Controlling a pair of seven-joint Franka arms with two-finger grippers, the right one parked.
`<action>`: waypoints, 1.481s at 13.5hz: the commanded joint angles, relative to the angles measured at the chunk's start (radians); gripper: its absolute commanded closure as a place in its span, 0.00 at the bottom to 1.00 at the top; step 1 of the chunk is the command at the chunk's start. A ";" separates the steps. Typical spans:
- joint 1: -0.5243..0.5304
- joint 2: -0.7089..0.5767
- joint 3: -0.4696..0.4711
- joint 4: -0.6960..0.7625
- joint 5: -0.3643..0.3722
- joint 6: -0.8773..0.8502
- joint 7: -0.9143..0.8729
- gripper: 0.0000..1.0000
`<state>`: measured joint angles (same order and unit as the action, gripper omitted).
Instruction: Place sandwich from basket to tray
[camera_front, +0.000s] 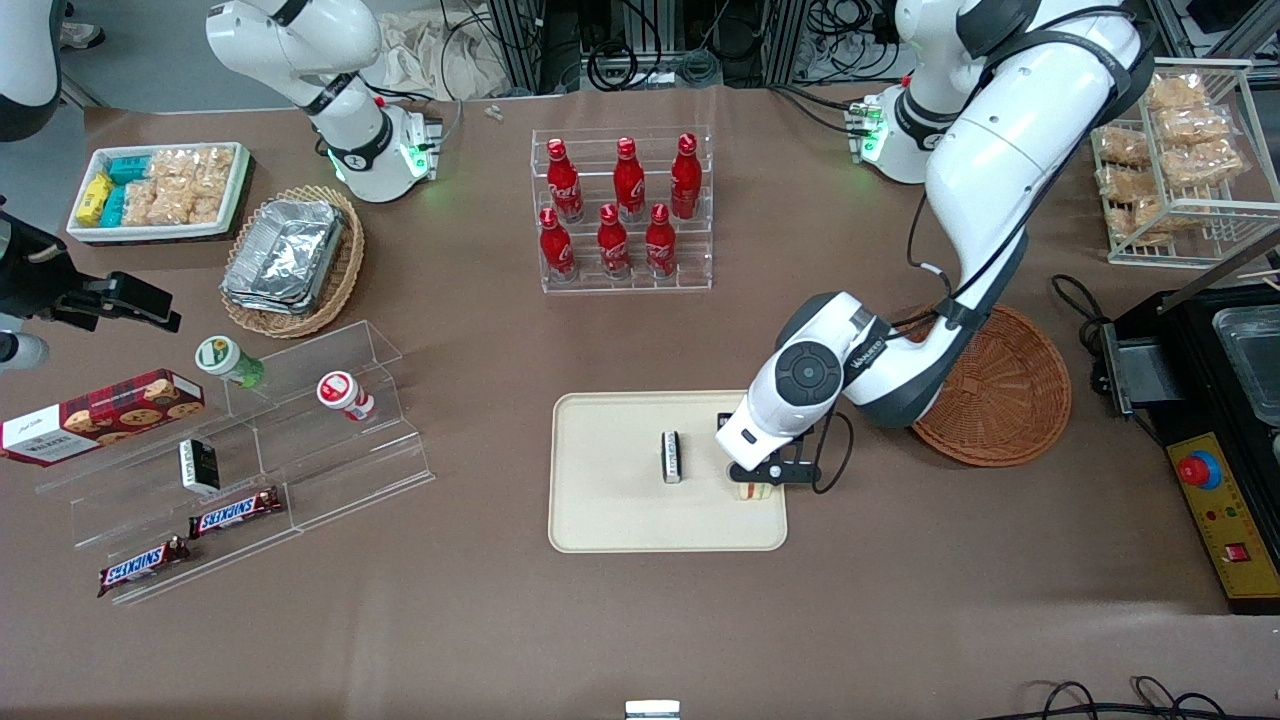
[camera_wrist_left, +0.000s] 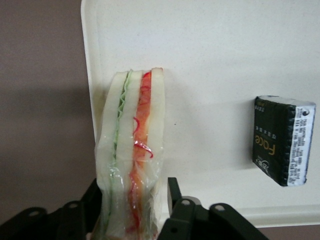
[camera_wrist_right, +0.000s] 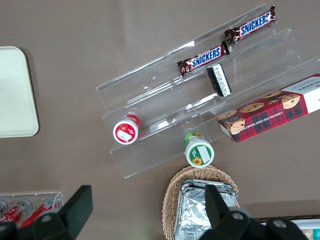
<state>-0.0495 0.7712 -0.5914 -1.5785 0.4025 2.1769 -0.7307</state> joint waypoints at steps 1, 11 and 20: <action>-0.001 -0.078 -0.013 0.017 0.016 -0.090 -0.068 0.00; 0.017 -0.631 0.227 0.012 -0.367 -0.566 0.373 0.00; 0.016 -0.808 0.473 0.032 -0.399 -0.723 0.522 0.00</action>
<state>-0.0274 -0.0464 -0.1177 -1.5515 0.0180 1.4525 -0.2025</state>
